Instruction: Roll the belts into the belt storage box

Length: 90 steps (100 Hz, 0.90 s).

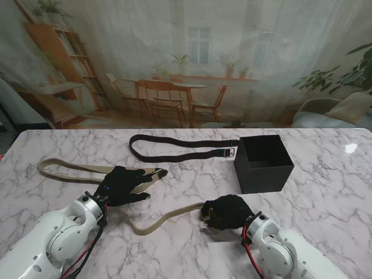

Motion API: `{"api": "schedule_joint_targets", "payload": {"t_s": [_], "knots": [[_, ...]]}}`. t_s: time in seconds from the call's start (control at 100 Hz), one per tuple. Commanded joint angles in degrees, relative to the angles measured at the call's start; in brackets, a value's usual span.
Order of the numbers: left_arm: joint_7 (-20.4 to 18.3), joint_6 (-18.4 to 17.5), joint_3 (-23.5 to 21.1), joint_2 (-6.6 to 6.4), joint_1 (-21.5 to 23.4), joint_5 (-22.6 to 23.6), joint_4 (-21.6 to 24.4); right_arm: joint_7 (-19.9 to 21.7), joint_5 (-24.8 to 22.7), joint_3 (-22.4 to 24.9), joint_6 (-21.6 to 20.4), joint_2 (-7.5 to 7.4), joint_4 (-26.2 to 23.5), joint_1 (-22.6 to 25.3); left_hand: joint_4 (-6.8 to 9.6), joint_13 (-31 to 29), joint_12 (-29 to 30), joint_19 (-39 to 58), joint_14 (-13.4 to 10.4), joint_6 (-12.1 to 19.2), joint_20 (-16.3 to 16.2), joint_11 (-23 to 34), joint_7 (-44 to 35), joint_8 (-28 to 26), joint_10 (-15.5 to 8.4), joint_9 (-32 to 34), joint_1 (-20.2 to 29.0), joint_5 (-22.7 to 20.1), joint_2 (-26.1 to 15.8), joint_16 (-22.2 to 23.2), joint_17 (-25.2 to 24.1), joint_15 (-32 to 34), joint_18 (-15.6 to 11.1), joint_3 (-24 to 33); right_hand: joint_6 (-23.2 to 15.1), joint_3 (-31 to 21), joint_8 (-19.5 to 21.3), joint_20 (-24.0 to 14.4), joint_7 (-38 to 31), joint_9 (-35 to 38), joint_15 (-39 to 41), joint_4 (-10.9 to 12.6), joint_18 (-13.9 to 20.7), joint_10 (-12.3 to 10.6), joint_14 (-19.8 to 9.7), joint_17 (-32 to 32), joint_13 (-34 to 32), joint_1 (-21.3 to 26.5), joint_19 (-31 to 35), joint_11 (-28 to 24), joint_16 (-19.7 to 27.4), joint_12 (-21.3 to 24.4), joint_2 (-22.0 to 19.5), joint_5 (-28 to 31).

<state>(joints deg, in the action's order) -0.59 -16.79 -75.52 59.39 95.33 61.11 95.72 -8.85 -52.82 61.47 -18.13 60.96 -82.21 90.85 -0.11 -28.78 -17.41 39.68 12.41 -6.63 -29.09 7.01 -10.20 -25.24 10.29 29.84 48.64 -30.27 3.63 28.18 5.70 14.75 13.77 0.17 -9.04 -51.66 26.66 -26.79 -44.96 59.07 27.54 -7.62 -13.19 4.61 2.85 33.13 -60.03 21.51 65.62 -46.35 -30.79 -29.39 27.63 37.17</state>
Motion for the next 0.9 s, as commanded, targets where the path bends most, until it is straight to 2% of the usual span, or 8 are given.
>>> {"api": "schedule_joint_targets", "payload": {"t_s": [0.0, 0.15, 0.38, 0.47, 0.62, 0.69, 0.82, 0.89], "knots": [[-0.67, -0.13, 0.13, 0.01, 0.0, -0.01, -0.15, 3.5, 0.37, -0.13, -0.33, -0.77, 0.02, 2.22, -0.51, 1.61, -0.19, -1.89, 0.39, -0.54, -0.86, -0.87, 0.21, -0.55, 0.43, -1.98, 0.42, 0.05, -2.54, -0.1, -1.09, -1.16, 1.91, -1.62, 10.15, -1.22, 0.81, 1.45, 1.62, -3.17, -9.14, 1.87, 2.08, -0.59, 1.88, -1.53, 0.12, -3.84, -1.17, 4.82, 7.24, 1.59, -1.73, 1.06], [-0.6, -0.1, 0.08, 0.02, 0.02, 0.03, -0.13, 12.87, 2.28, 2.61, -0.99, -1.77, -4.29, 4.06, -0.52, 1.64, -0.19, -1.87, 0.41, -0.55, -0.87, -0.87, 0.22, -0.54, 0.46, -1.99, 0.37, 0.05, -2.55, -0.11, -1.07, -1.18, 1.88, -1.65, 16.12, -7.2, -1.3, 3.86, 10.7, -10.64, -13.93, 4.61, 2.14, 2.46, 3.2, -5.27, 7.2, -1.39, -3.42, 9.04, 11.2, 2.51, 1.05, -3.96], [-0.51, -0.11, 0.02, 0.02, 0.03, 0.06, -0.14, 20.62, 2.49, 4.29, -0.9, -2.87, -7.75, 4.89, -0.51, 1.61, -0.18, -1.88, 0.36, -0.53, -0.86, -0.89, 0.2, -0.55, 0.42, -1.98, 0.4, 0.0, -2.55, -0.1, -1.07, -1.16, 1.85, -1.64, 18.32, -33.35, 0.33, 6.84, 17.1, -20.68, -16.63, 13.01, 4.93, 2.74, 2.57, -9.43, 15.39, 8.93, -4.92, 9.84, 14.55, 2.38, 12.26, -11.3], [-0.51, -0.09, 0.01, 0.02, 0.05, 0.06, -0.13, 21.11, 0.18, 4.13, -1.05, -3.15, -8.09, 4.65, -0.52, 1.6, -0.19, -1.87, 0.37, -0.54, -0.85, -0.87, 0.21, -0.55, 0.32, -1.96, 0.4, 0.04, -2.6, -0.1, -1.05, -1.16, 1.84, -1.64, 18.14, -35.38, 1.35, 7.39, 16.81, -21.81, -16.05, 10.14, 5.65, 2.15, 2.16, -9.29, 15.86, 16.94, -4.5, 9.18, 14.76, 2.58, 14.09, -12.59], [-0.58, -0.13, 0.03, 0.02, 0.04, 0.03, -0.13, 19.52, -2.84, 2.73, -0.17, -3.22, -7.05, 3.78, -0.51, 1.62, -0.19, -1.85, 0.38, -0.45, -0.86, -0.87, 0.2, -0.55, 0.35, -1.96, 0.45, 0.02, -2.57, -0.1, -1.04, -1.17, 1.84, -1.63, 18.07, -26.04, 1.53, 6.96, 14.89, -21.17, -12.41, 5.61, 4.52, 1.88, 2.92, -8.23, 13.83, 23.17, -2.79, 5.03, 12.72, -0.11, 8.28, -12.3], [-0.62, -0.13, 0.02, 0.01, 0.05, 0.02, -0.12, 17.15, -4.57, 1.91, 0.29, -3.15, -6.02, 3.34, -0.51, 1.64, -0.18, -1.87, 0.37, -0.49, -0.85, -0.89, 0.19, -0.56, 0.38, -2.01, 0.4, 0.02, -2.54, -0.1, -1.09, -1.17, 1.83, -1.63, 15.97, -15.47, 2.2, 5.5, 12.65, -20.21, -9.88, -1.15, 2.94, 1.37, 3.09, -9.16, 12.95, 18.1, -2.11, 2.68, 10.18, -5.3, 7.06, -11.4], [-0.63, -0.13, 0.02, 0.01, 0.06, 0.02, -0.11, 14.12, -7.2, 0.96, 1.83, -3.08, -5.25, 3.24, -0.52, 1.7, -0.17, -1.84, 0.39, -0.57, -0.85, -0.94, 0.21, -0.55, 0.47, -2.14, 0.38, 0.06, -2.58, -0.11, -1.06, -1.19, 1.85, -1.67, 6.79, -8.29, 5.13, -0.59, 6.39, -22.47, -4.51, 1.26, -5.44, -1.27, 2.77, -14.68, 15.5, 8.36, -2.01, -0.73, 4.39, -9.21, 3.29, -6.35], [-0.8, -0.16, 0.01, 0.0, 0.07, -0.03, -0.06, 13.1, -7.26, 0.72, 2.47, -2.95, -5.1, 3.33, -0.52, 1.74, -0.11, -1.84, 0.36, -0.5, -0.85, -1.12, 0.2, -0.56, 0.46, -2.72, 0.4, 0.08, -2.58, -0.1, -1.08, -1.19, 1.74, -1.65, -0.22, -5.14, 1.16, -5.3, -3.28, -26.96, -2.88, -4.87, -7.76, -0.15, 2.58, -15.69, 18.33, 9.48, -2.87, 2.64, 2.87, -8.81, 4.86, -4.57]]}}
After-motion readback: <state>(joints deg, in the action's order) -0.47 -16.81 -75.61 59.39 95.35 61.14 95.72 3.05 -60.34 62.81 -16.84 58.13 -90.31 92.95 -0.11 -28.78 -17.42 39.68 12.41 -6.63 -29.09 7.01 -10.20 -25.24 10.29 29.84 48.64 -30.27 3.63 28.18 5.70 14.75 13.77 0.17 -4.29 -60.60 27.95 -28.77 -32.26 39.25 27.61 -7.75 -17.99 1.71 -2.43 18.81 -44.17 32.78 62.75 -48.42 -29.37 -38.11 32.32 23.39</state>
